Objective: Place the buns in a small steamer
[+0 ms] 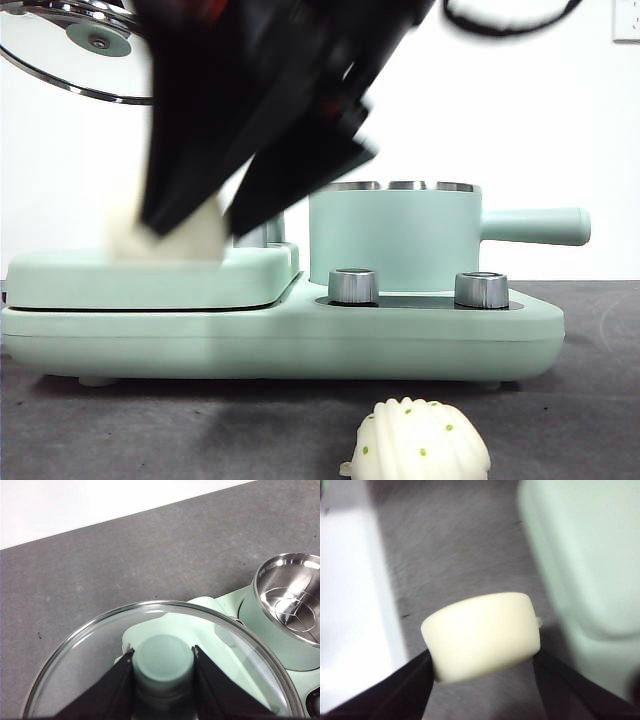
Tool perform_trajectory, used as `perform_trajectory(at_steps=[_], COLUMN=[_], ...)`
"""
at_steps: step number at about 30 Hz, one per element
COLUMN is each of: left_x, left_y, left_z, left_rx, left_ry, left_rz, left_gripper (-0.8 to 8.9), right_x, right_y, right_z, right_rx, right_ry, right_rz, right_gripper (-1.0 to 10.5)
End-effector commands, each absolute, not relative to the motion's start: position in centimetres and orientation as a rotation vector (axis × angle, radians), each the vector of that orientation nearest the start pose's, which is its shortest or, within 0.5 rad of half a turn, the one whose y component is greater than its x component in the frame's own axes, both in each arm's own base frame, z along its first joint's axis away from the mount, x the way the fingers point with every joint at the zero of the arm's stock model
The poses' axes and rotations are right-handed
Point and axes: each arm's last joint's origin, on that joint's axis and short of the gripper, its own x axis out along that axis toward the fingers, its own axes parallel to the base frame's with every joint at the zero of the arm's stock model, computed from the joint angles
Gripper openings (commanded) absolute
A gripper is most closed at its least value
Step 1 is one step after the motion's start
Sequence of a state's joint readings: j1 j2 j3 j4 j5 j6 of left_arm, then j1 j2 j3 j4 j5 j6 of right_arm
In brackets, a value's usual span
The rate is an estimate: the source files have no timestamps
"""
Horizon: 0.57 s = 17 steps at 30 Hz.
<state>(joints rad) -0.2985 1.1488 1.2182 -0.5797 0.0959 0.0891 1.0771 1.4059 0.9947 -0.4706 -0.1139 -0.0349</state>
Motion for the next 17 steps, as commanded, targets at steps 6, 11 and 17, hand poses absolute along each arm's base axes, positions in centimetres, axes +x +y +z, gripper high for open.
perform_trajectory(at_steps=[6, 11, 17], left_x=[22.6, 22.6, 22.7], left_y=[-7.3, -7.3, -7.3], left_z=[38.2, 38.3, 38.4], left_rx=[0.137, 0.137, 0.131], left_ry=[0.446, 0.44, 0.422], left_rz=[-0.412, -0.412, -0.41], left_gripper=[0.11, 0.11, 0.11], right_x=[14.6, 16.3, 19.2], right_y=[20.5, 17.2, 15.2], right_z=[30.9, 34.1, 36.2], right_rx=[-0.229, -0.161, -0.118], right_ry=[0.782, 0.806, 0.775], right_rz=[0.941, 0.798, 0.695], right_gripper=[2.9, 2.9, 2.9])
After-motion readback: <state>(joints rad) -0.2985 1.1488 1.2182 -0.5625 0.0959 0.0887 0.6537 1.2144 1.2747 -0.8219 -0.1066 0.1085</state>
